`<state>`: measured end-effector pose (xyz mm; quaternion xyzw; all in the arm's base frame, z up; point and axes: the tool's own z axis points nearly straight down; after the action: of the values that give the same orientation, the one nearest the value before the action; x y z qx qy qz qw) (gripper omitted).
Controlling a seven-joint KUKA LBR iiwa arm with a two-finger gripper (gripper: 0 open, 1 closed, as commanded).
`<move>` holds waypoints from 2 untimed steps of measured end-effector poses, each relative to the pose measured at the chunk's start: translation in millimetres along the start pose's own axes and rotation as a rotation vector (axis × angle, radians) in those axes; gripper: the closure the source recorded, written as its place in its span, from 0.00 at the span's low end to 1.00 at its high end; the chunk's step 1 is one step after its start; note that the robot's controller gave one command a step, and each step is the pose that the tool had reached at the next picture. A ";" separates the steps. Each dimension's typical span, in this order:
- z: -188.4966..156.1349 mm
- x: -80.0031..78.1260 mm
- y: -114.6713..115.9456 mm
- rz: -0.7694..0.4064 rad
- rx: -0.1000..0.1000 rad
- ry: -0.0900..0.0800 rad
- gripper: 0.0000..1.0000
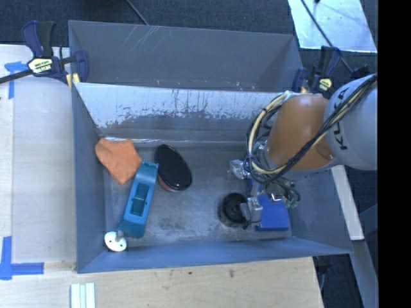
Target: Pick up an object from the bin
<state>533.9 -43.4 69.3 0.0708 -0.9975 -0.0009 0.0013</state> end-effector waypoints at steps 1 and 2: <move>-2.4 7.1 -2.6 0.219 0.004 -0.005 0.00; -4.7 14.2 1.0 0.181 0.004 -0.012 1.00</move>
Offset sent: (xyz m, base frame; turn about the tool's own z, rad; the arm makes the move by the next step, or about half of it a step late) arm -0.0177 0.0004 0.0007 0.1800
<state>519.8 -44.5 74.1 -0.0196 -0.9998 0.0009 -0.0047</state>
